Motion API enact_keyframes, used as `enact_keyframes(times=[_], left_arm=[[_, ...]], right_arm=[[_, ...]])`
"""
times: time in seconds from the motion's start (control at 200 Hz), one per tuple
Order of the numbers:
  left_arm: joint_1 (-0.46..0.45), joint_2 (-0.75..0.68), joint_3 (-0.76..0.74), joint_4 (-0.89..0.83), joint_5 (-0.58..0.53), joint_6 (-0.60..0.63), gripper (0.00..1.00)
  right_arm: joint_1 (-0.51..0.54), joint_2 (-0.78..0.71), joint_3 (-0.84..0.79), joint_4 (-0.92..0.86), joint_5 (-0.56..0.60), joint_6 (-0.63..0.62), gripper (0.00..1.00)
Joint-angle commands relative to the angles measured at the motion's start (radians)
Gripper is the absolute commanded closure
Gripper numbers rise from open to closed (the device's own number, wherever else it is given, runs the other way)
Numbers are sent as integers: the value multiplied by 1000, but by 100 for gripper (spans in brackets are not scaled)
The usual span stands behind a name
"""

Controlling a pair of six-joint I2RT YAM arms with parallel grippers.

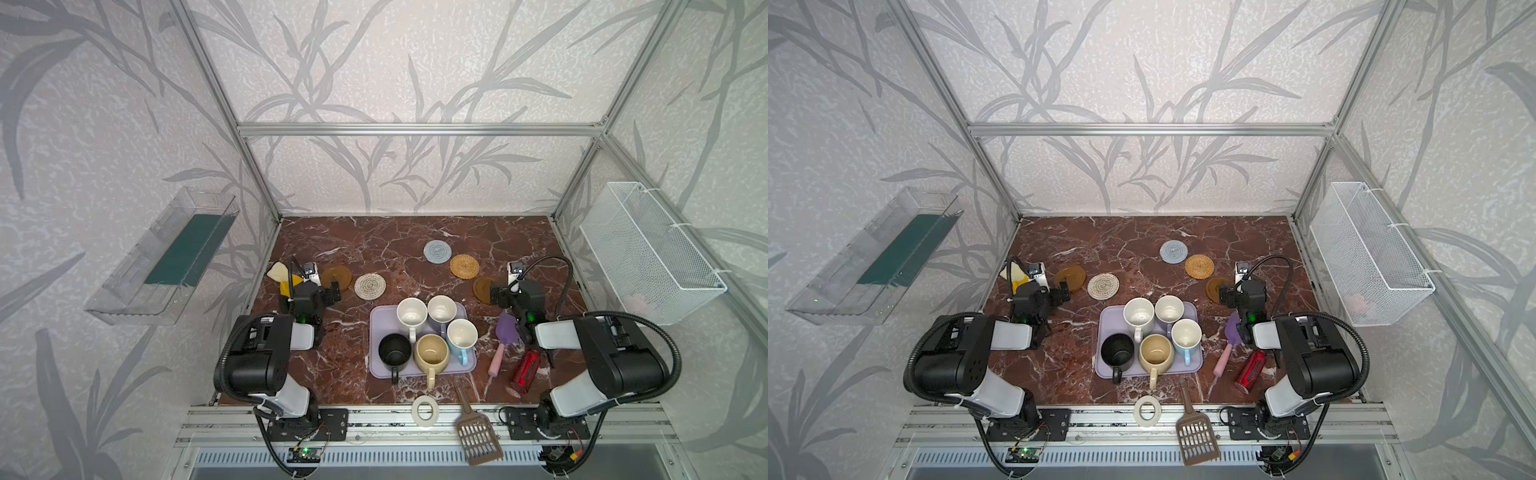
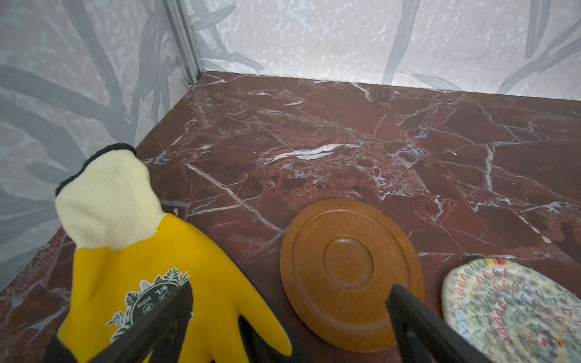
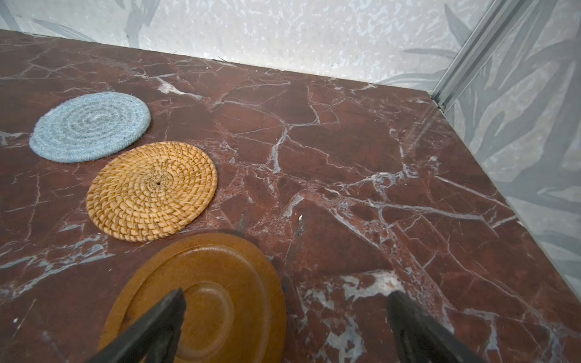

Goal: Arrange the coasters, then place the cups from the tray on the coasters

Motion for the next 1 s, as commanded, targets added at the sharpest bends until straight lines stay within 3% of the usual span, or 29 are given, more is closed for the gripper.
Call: enact_keyframes(times=[0.0, 0.995], left_arm=[[2, -6, 12, 40, 9, 23, 1], [2, -4, 16, 30, 6, 23, 1]], right_arm=[[2, -17, 13, 25, 16, -4, 1], [2, -16, 13, 24, 16, -4, 1]])
